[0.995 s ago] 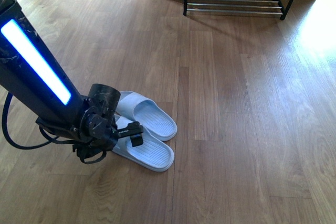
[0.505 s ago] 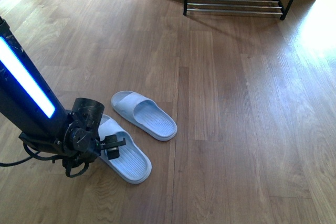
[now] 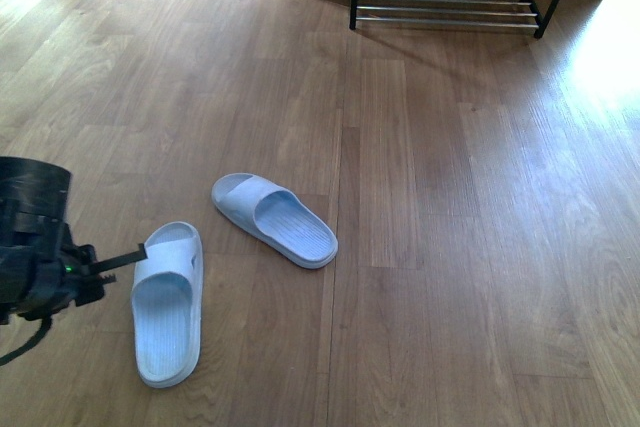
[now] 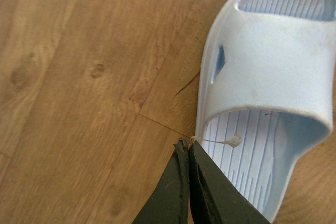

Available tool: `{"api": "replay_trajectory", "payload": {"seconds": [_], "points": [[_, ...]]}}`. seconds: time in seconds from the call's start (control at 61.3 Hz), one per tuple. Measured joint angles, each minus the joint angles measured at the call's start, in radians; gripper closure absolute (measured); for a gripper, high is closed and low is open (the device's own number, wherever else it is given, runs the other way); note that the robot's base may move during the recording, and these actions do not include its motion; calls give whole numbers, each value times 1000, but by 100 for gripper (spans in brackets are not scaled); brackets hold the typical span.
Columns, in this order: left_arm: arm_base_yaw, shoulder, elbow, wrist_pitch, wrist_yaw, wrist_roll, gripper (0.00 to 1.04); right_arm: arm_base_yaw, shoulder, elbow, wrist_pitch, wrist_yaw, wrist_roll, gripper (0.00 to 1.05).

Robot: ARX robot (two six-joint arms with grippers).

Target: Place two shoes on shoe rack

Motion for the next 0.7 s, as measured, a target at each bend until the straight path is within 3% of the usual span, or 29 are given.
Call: {"api": "replay_trajectory", "payload": {"seconds": [0.212, 0.538, 0.62, 0.701], "points": [[19, -15, -95, 93, 22, 96, 102, 0, 0, 0, 0, 0, 0, 9], [-55, 127, 82, 25, 47, 277, 50, 0, 0, 0, 0, 0, 0, 9], [-56, 195, 175, -23, 39, 320, 31, 0, 0, 0, 0, 0, 0, 9], [-49, 236, 232, -58, 39, 337, 18, 0, 0, 0, 0, 0, 0, 9]]}}
